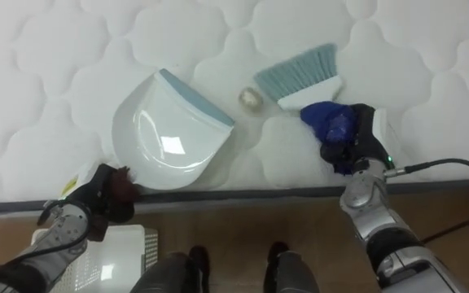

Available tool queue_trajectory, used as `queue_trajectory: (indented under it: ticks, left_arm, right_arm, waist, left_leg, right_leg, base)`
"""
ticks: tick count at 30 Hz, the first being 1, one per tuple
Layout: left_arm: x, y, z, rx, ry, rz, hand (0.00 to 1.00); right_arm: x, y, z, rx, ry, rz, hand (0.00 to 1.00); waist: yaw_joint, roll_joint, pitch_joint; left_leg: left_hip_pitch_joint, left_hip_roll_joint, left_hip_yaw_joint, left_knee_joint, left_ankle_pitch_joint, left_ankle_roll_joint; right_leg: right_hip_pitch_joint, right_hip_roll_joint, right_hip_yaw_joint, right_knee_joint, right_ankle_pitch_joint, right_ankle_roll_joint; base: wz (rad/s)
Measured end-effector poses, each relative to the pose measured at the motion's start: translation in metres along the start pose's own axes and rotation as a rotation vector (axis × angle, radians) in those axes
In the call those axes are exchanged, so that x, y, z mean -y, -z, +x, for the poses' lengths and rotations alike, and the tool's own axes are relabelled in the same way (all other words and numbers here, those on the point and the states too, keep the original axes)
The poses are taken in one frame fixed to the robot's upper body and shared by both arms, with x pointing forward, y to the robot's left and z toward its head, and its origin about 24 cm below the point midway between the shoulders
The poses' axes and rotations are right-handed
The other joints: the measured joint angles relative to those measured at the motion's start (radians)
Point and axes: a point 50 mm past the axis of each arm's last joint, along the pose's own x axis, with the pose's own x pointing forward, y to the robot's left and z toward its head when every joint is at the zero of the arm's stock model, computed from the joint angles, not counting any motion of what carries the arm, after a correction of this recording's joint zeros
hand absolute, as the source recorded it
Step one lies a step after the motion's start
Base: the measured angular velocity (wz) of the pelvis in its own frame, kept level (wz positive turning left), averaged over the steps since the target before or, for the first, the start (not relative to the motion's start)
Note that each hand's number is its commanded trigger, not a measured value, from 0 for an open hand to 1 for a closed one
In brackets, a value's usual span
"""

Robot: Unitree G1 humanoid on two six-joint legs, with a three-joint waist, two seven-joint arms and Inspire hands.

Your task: Clean bed

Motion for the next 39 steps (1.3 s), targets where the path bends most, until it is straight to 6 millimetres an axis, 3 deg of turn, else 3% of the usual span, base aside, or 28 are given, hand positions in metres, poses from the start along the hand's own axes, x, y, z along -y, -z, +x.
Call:
queue_trajectory:
  ticks: [7, 19, 26, 39]
  left_arm:
    - [0.002, 0.000, 0.000, -0.004, 0.010, 0.009, 1.00]
    - [0.004, 0.001, -0.001, -0.016, 0.020, 0.011, 1.00]
    - [-0.001, 0.000, 0.000, 0.003, 0.007, 0.048, 1.00]
    - [-0.023, 0.006, 0.002, 0.036, -0.064, 0.310, 1.00]
  right_arm:
    - [-0.002, 0.011, -0.003, -0.045, -0.008, -0.022, 1.00]
    - [-0.003, 0.024, -0.008, -0.092, -0.013, -0.038, 1.00]
    - [-0.001, 0.021, -0.006, -0.088, 0.000, -0.045, 1.00]
    - [0.004, 0.012, 0.000, -0.031, 0.002, -0.174, 1.00]
  waist:
    - [0.000, 0.002, -0.0072]
    - [-0.001, 0.002, -0.0072]
    - [-0.003, 0.002, -0.0068]
    - [-0.024, -0.005, -0.0068]
  left_leg:
    - [0.009, 0.002, 0.000, -0.009, 0.000, 0.000]
    - [0.016, 0.000, 0.000, -0.016, 0.000, 0.000]
    - [-0.002, -0.001, 0.000, -0.007, 0.000, 0.001]
    - [-0.012, -0.009, 0.005, -0.008, 0.001, 0.004]
  right_leg:
    - [0.012, 0.004, 0.000, -0.017, 0.010, 0.003]
    - [0.019, 0.004, -0.001, -0.023, 0.010, 0.003]
    - [0.004, -0.001, -0.004, -0.015, 0.010, 0.004]
    - [-0.017, -0.012, 0.000, 0.005, 0.009, 0.005]
  base:
    - [0.00]
    - [0.00]
    - [0.00]
    - [0.00]
